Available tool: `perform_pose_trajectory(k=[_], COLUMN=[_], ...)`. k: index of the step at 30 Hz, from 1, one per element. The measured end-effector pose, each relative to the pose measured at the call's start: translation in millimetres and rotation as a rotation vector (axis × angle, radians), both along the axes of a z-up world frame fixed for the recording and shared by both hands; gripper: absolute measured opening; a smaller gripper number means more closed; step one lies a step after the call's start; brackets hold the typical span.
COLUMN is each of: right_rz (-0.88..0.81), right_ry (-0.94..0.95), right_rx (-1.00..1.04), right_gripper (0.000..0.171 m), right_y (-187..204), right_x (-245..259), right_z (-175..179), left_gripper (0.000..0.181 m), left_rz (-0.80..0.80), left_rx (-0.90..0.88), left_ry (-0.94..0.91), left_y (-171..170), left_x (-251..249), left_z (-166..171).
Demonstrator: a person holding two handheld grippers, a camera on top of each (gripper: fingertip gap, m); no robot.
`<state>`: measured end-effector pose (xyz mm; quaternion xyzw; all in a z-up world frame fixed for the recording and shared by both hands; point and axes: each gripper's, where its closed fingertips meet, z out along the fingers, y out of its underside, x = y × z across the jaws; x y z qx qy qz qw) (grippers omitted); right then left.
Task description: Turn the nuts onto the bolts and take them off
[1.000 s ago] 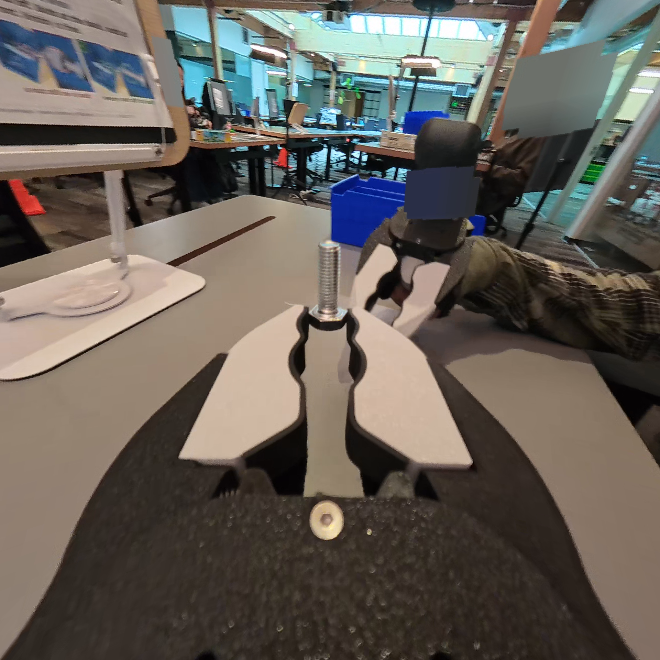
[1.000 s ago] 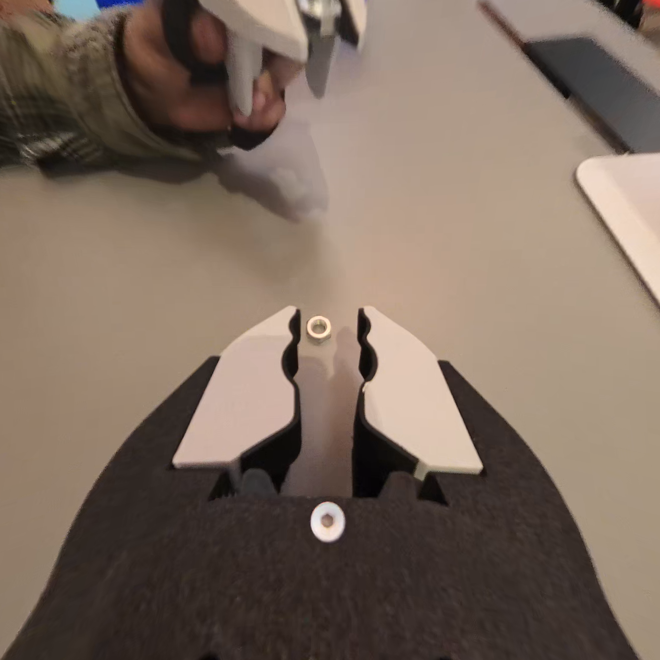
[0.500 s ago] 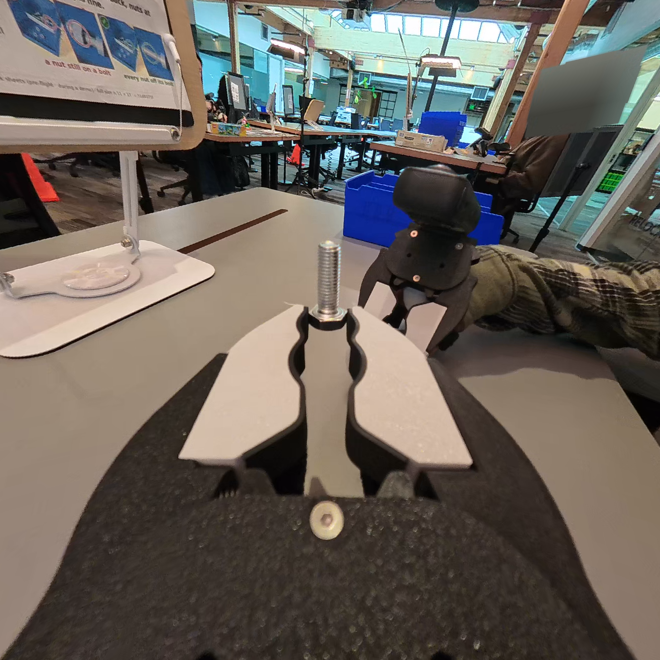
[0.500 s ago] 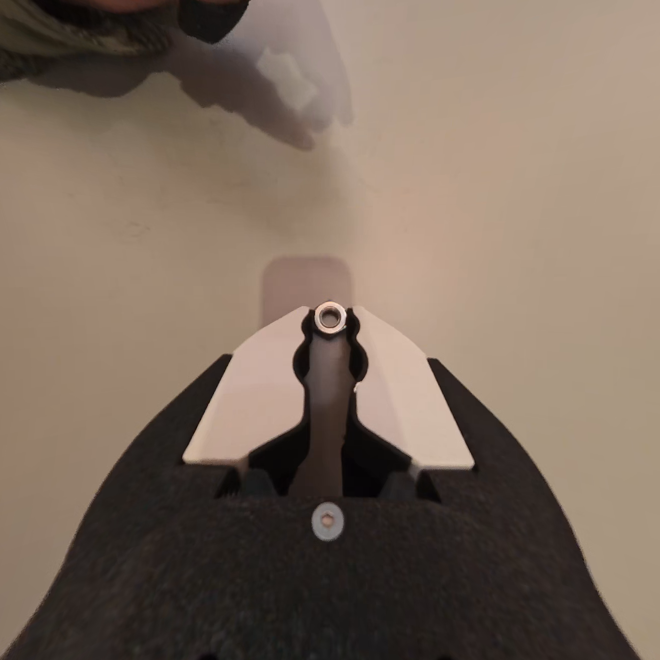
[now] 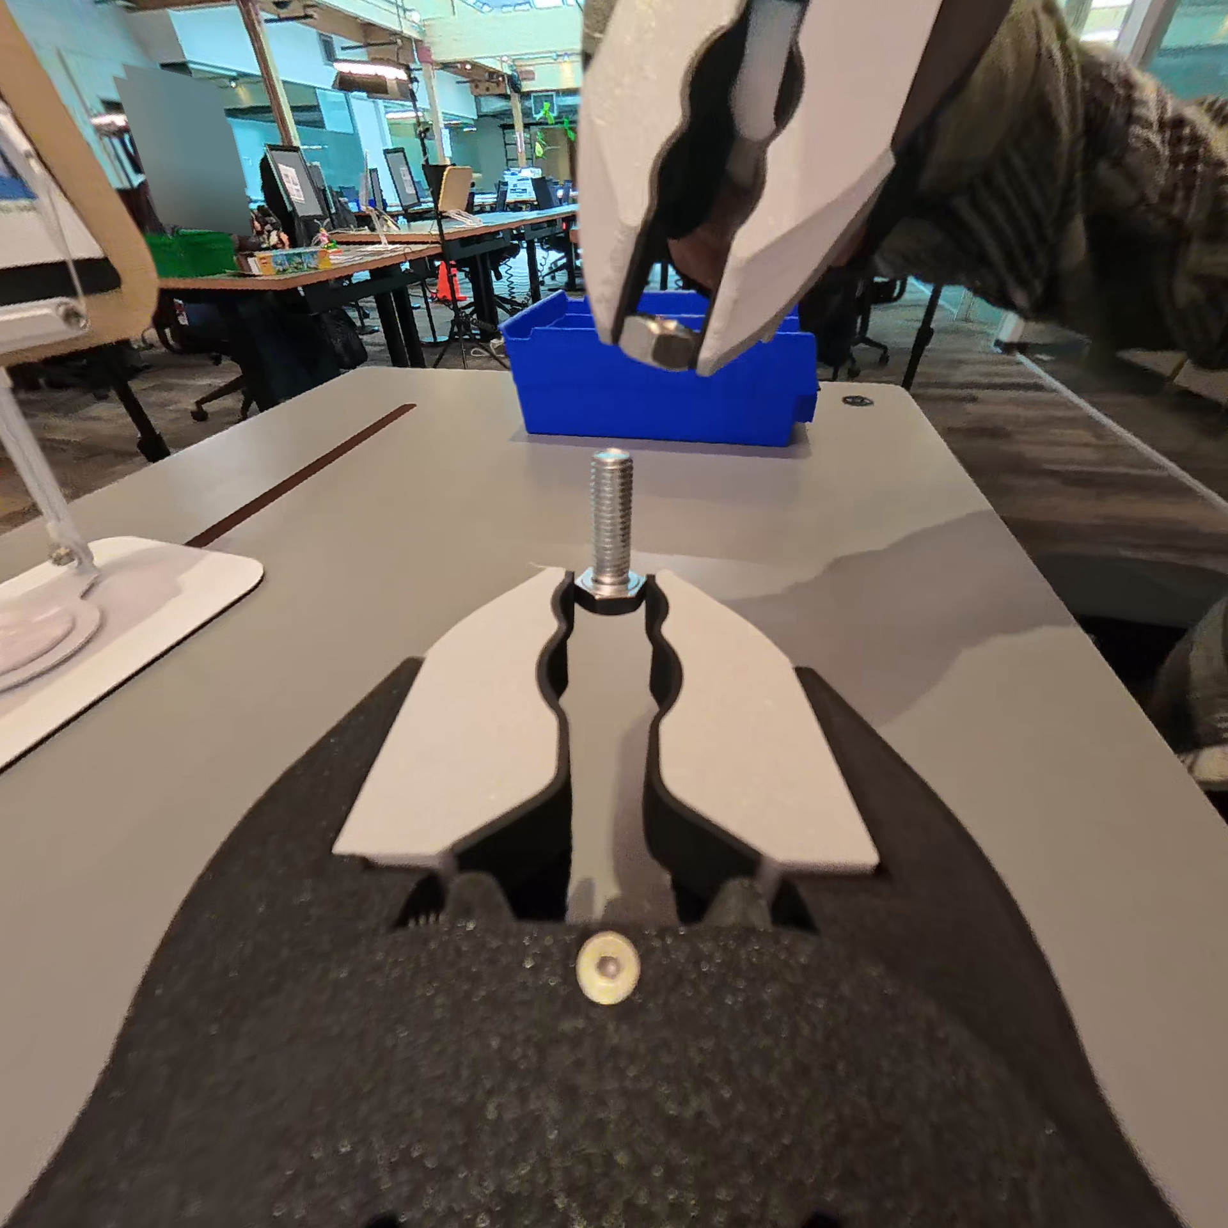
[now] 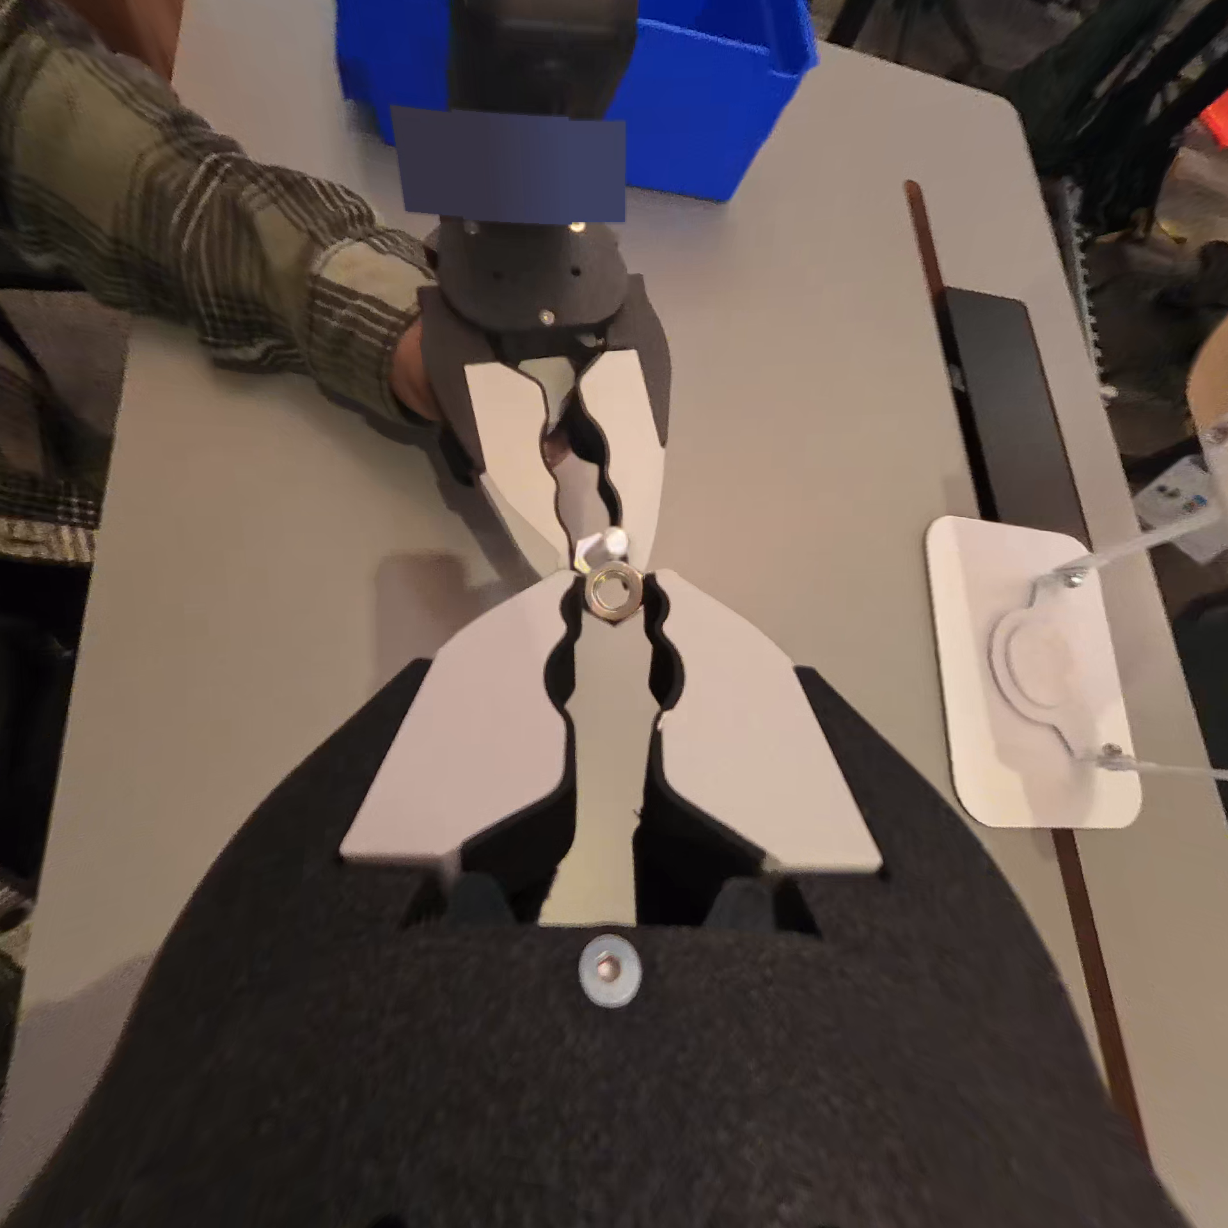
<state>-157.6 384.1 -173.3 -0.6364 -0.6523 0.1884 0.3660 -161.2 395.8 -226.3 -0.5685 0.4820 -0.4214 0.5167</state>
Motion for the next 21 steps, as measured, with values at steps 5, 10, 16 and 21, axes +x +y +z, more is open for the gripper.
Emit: perform_pose_trajectory(k=[5, 10, 16, 21], right_rz=[0.029, 0.041, 0.047, 0.051], right_ry=[-0.019, -0.067, -0.079, -0.059], right_rx=[-0.047, -0.079, -0.093, -0.109], right_gripper=[0.017, 0.017, 0.017, 0.017], right_y=[-4, -7, -8, -10], right_x=[-8, -9, -9, -9], right_z=[-4, -13, -16, -18], left_gripper=[0.020, 0.020, 0.020, 0.020], left_rz=[-0.006, -0.002, 0.002, -0.009], left_rx=[0.053, 0.067, 0.079, 0.082], left_ry=[0.030, 0.049, 0.052, 0.049], left_y=[-9, -10, -11, -14], left_x=[7, 9, 9, 11], left_z=[0, -3, -2, -1])
